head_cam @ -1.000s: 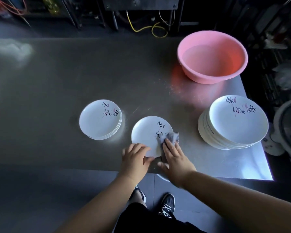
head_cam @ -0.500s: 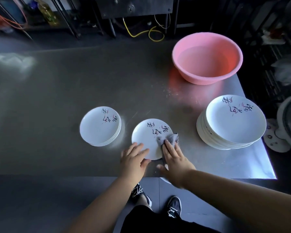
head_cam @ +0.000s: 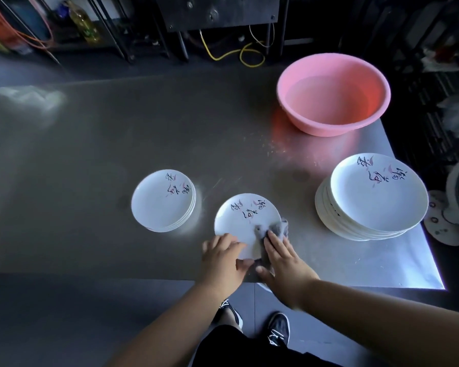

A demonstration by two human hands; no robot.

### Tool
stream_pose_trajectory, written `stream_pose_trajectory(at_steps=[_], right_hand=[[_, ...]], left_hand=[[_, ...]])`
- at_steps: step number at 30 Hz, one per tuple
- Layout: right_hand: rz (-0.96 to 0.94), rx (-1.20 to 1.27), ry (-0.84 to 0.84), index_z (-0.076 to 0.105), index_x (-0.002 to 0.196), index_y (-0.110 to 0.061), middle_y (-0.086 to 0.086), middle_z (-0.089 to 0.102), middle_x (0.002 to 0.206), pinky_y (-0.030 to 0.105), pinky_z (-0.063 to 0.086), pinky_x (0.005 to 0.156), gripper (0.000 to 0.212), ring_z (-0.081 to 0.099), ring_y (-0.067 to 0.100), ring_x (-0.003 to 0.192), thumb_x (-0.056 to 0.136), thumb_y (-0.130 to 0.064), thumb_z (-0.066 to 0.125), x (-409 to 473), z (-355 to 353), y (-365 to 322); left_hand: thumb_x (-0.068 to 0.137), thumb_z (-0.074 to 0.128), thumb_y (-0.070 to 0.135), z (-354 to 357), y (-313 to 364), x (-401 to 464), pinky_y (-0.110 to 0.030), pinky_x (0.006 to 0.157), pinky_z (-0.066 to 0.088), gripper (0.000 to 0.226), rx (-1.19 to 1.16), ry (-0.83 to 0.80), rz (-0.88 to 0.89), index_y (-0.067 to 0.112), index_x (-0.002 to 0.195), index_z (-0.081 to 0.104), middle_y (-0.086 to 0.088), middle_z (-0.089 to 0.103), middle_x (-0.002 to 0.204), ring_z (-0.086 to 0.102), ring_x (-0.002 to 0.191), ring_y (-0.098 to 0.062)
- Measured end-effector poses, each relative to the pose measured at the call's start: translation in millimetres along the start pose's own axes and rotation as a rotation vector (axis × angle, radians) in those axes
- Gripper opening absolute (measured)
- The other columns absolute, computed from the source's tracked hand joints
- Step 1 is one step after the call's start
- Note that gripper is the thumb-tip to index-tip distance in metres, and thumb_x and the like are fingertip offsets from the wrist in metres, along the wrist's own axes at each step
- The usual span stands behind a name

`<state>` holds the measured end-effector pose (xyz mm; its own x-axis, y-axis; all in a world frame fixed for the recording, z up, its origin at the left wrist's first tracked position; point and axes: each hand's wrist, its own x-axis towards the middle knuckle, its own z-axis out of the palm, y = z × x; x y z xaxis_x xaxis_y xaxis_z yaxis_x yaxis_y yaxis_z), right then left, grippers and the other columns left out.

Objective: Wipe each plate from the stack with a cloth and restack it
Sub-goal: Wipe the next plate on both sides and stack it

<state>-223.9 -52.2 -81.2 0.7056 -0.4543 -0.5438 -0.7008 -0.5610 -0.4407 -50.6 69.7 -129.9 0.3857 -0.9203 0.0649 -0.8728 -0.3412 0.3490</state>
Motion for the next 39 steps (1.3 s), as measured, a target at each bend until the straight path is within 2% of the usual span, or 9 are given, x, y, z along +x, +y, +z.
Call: stream_pose_trajectory(at_steps=[3, 5, 8, 15, 21, 28, 30, 35, 39], right_hand=[[-0.017, -0.009, -0.026, 0.005, 0.168, -0.017, -0.007, -0.006, 0.176, 0.037, 0.004, 0.132, 0.114, -0.008, 0.023, 0.162, 0.080, -0.088, -0.006, 8, -21, -2], [-0.055, -0.036, 0.036, 0.011, 0.168, -0.021, -0.006, 0.001, 0.176, 0.039, 0.011, 0.131, 0.088, -0.001, 0.023, 0.163, 0.099, -0.075, 0.014, 29, -42, 5], [-0.090, -0.046, 0.119, 0.014, 0.168, -0.027, -0.014, 0.001, 0.176, 0.040, 0.021, 0.128, 0.069, 0.003, 0.020, 0.163, 0.109, -0.053, 0.038, 50, -56, 18], [0.013, -0.049, 0.030, -0.009, 0.167, -0.016, -0.004, -0.023, 0.173, 0.040, 0.003, 0.132, 0.089, -0.018, 0.026, 0.161, 0.105, -0.065, 0.032, 6, 10, -16], [-0.063, -0.033, 0.150, 0.011, 0.169, -0.024, -0.013, -0.001, 0.176, 0.040, 0.015, 0.130, 0.071, 0.000, 0.023, 0.163, 0.108, -0.054, 0.036, 48, -37, 17], [-0.021, -0.120, 0.057, -0.004, 0.168, -0.016, -0.006, -0.015, 0.175, 0.041, 0.019, 0.130, 0.083, -0.014, 0.023, 0.162, 0.105, -0.060, 0.027, 5, 3, 0], [-0.025, -0.111, 0.028, -0.006, 0.168, -0.016, -0.007, -0.015, 0.174, 0.039, 0.014, 0.131, 0.082, -0.012, 0.024, 0.162, 0.108, -0.054, 0.035, 3, -5, -1], [-0.065, -0.101, 0.090, 0.007, 0.168, -0.026, -0.011, -0.004, 0.176, 0.047, 0.021, 0.129, 0.069, 0.000, 0.025, 0.163, 0.109, -0.053, 0.033, 46, -47, 20], [-0.014, -0.013, 0.160, 0.007, 0.169, -0.022, -0.011, -0.007, 0.176, 0.044, 0.015, 0.130, 0.073, -0.006, 0.025, 0.162, 0.108, -0.055, 0.031, 56, -41, 20]], left_hand=[[0.080, 0.062, 0.071, -10, -12, 8, -0.046, 0.102, 0.033, 0.056, 0.058, -0.035, -0.027, 0.037, 0.125, 0.066, 0.013, 0.051, 0.148, 0.045, 0.140, -0.017], [0.086, 0.054, 0.068, -13, -24, 10, -0.053, 0.112, 0.032, 0.057, 0.059, -0.055, -0.040, 0.037, 0.133, 0.063, 0.013, 0.046, 0.158, 0.034, 0.151, -0.015], [0.092, 0.055, 0.052, -9, -36, 12, -0.057, 0.106, 0.046, 0.040, 0.099, -0.037, 0.011, 0.036, 0.125, 0.068, 0.009, 0.059, 0.148, 0.046, 0.143, -0.019], [0.078, 0.083, 0.039, -1, -24, 9, -0.043, 0.098, 0.042, 0.036, 0.046, 0.062, 0.033, 0.032, 0.113, 0.076, 0.005, 0.068, 0.132, 0.053, 0.127, -0.022], [0.088, 0.061, 0.039, 3, -17, -3, -0.042, 0.090, 0.046, 0.030, 0.101, 0.066, 0.008, 0.042, 0.116, 0.071, 0.014, 0.066, 0.129, 0.058, 0.113, -0.021], [0.083, 0.062, 0.059, 6, 8, -2, -0.041, 0.080, 0.042, 0.031, 0.043, 0.057, -0.009, 0.033, 0.099, 0.071, 0.013, 0.062, 0.101, 0.060, 0.093, -0.022], [0.083, 0.065, 0.068, 4, 12, -1, -0.042, 0.082, 0.043, 0.039, 0.047, 0.048, 0.052, 0.031, 0.097, 0.069, 0.012, 0.062, 0.103, 0.061, 0.096, -0.022], [0.083, 0.071, 0.059, -12, -25, 9, -0.051, 0.104, 0.041, 0.046, 0.083, 0.040, -0.049, 0.034, 0.121, 0.068, 0.015, 0.055, 0.148, 0.047, 0.140, -0.016], [0.074, 0.091, 0.032, -12, -38, 16, -0.051, 0.101, 0.045, 0.038, 0.113, 0.061, 0.039, 0.032, 0.109, 0.077, 0.012, 0.069, 0.130, 0.050, 0.130, -0.015]])
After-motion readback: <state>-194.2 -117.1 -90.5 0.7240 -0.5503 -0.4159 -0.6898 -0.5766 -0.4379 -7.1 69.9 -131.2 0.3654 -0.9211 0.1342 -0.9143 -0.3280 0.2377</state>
